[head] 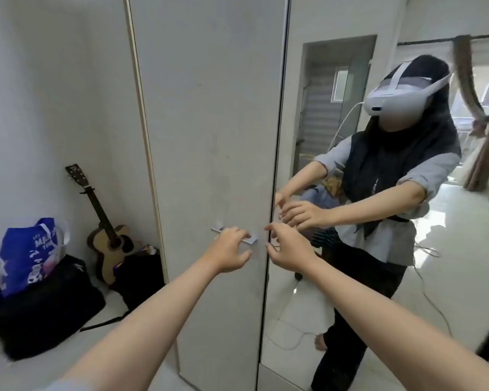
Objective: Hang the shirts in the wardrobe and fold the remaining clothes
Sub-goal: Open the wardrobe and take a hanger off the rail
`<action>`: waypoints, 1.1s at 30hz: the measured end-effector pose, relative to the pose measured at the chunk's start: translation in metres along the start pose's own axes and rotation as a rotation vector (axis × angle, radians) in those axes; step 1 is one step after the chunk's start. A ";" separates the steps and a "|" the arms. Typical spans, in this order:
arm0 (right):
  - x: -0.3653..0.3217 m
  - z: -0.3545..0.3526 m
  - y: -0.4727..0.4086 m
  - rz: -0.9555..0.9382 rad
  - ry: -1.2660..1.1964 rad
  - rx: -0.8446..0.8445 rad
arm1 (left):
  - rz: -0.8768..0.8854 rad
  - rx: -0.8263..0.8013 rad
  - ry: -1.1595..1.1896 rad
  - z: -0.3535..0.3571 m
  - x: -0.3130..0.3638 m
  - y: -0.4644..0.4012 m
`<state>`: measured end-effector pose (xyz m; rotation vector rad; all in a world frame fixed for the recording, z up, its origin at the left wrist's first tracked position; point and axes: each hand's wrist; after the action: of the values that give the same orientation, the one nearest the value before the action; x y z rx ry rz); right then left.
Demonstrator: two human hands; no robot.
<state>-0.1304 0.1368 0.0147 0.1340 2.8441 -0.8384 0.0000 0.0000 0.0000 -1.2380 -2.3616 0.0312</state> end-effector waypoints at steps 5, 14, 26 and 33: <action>0.027 0.024 -0.009 -0.017 -0.080 0.116 | -0.047 -0.015 -0.011 0.028 -0.007 -0.024; 0.052 0.055 -0.013 -0.145 -0.184 0.321 | -0.091 0.103 0.103 0.049 -0.017 -0.039; 0.034 0.063 -0.012 -0.247 -0.528 0.416 | -0.062 0.139 0.238 0.031 -0.040 0.003; -0.006 0.063 -0.004 -0.200 -0.635 0.405 | -0.073 0.130 0.276 0.010 -0.053 0.036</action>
<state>-0.1160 0.0987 -0.0338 -0.3159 2.0957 -1.2267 0.0490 -0.0186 -0.0386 -1.0228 -2.1280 -0.0095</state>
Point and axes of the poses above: each hand's wrist, its own y-axis away from the middle knuckle, its own z-axis out of the palm, x = y × z, and after that the axes turned 12 degrees about -z, right-handed
